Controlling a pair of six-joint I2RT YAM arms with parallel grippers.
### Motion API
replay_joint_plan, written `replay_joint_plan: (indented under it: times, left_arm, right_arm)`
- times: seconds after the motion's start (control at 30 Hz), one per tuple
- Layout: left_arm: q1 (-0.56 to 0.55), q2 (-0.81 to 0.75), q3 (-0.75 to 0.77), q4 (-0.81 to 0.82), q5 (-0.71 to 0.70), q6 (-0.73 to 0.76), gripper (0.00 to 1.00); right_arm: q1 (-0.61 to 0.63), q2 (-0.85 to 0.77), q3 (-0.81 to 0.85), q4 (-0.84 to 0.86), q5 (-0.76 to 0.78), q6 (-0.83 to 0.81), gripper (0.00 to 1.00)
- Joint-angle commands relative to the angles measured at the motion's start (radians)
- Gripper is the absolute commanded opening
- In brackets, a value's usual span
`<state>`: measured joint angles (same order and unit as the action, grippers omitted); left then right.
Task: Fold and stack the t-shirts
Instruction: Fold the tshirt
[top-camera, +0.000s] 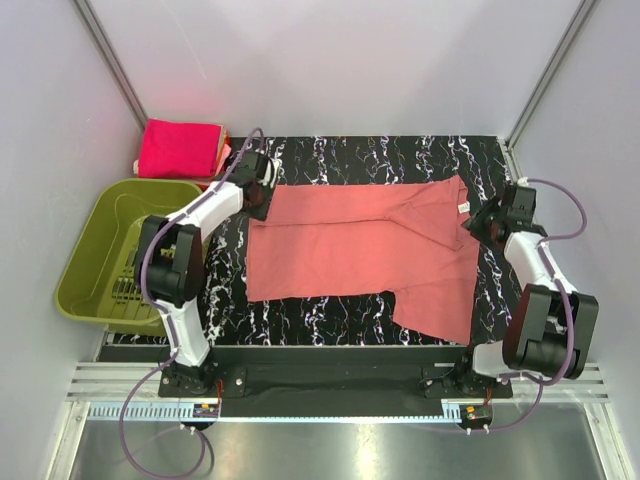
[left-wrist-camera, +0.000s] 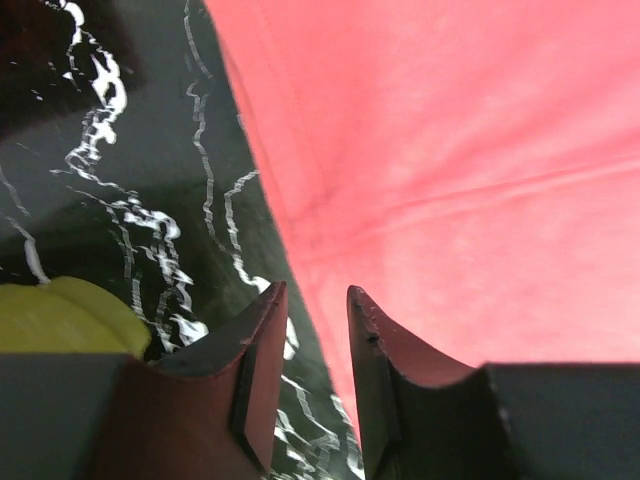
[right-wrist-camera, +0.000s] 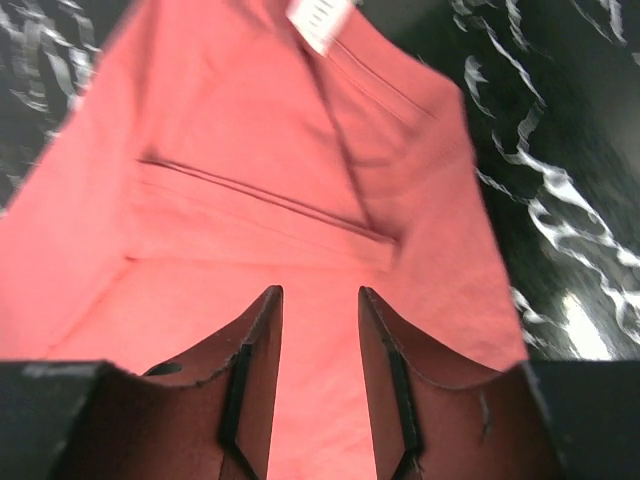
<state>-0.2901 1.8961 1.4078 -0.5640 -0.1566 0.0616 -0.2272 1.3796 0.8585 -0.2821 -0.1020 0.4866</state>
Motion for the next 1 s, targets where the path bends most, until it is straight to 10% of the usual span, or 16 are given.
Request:
replay_joint_plan:
  times: [0.0,0.6,0.97]
  left_arm:
    - [-0.006,-0.022,0.075,-0.011,0.13,-0.109,0.36]
    - [0.086,0.325,0.35,-0.131,0.243,-0.206,0.39]
    - [0.104,0.368,0.402,-0.143,0.23,-0.181,0.41]
  right_arm:
    - [0.006,0.068,0.108,-0.026,-0.073,-0.006,0.43]
    - [0.173,0.693,0.726,-0.161,-0.443,-0.397,0.64]
    - [0.189,0.838,0.843,-0.189,-0.538,-0.436,0.55]
